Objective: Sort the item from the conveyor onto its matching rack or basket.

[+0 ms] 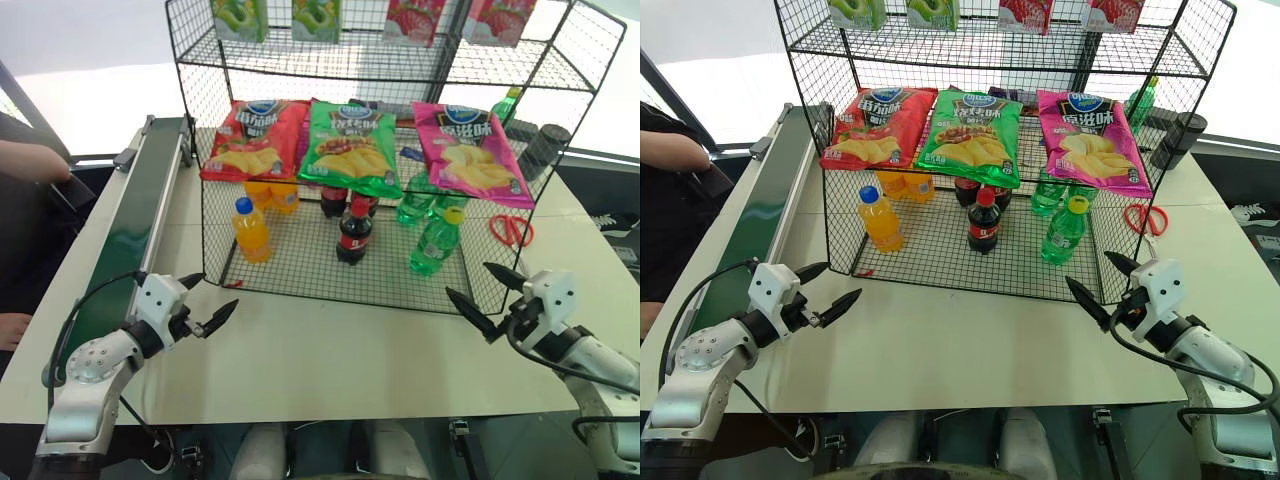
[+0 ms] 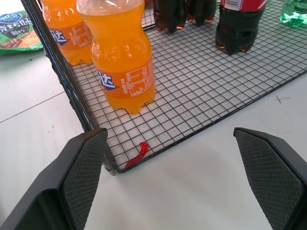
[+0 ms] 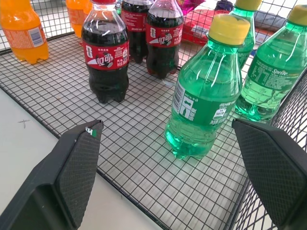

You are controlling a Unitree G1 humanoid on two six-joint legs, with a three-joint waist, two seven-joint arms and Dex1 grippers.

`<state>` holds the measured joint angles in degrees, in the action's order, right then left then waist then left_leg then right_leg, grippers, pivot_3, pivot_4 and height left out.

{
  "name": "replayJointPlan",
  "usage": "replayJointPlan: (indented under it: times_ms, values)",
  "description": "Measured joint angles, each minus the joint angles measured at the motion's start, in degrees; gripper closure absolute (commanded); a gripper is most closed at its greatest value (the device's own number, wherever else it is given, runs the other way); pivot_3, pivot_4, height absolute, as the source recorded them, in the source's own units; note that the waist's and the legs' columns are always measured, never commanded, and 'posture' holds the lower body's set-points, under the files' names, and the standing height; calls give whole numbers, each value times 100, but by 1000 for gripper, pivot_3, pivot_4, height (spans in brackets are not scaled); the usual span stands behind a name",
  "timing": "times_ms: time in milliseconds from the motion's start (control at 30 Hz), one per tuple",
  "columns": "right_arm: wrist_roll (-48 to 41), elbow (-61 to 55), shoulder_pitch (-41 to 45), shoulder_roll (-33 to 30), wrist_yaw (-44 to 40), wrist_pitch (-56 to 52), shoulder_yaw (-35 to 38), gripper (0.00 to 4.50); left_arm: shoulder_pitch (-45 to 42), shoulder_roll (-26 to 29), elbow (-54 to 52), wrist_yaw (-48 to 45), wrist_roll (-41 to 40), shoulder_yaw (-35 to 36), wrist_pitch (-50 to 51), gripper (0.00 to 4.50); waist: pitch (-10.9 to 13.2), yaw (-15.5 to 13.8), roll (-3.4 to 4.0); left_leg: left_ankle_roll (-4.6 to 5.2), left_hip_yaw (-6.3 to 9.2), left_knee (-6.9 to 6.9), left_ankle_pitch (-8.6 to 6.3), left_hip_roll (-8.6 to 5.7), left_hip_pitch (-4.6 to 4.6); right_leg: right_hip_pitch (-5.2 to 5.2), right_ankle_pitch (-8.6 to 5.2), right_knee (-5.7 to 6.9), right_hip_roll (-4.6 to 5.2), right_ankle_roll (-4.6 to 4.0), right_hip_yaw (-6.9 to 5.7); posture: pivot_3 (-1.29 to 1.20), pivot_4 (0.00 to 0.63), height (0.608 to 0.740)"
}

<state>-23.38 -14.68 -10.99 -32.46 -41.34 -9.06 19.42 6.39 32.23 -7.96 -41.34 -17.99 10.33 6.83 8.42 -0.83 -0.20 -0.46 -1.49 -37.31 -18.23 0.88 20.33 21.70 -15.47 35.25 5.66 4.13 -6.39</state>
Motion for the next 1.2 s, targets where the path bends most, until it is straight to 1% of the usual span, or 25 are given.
replayJointPlan:
  times_ms: [667, 1200]
  values:
    - [3, 55, 108, 1, -71, 32, -103, 27, 75, 5, -132, 67, -5, 3, 58, 0, 0, -1, 0, 0, 0, -1, 0, 0, -2, -3, 0, 0, 0, 0, 0, 0, 150, 724]
    - [3, 51, 260, 16, 55, -7, -282, 27, -50, -85, -130, 153, 8, -37, 46, 0, 0, 1, 0, 0, 0, -2, 0, 0, -3, -4, 0, 0, -1, 0, -1, 0, 150, 724]
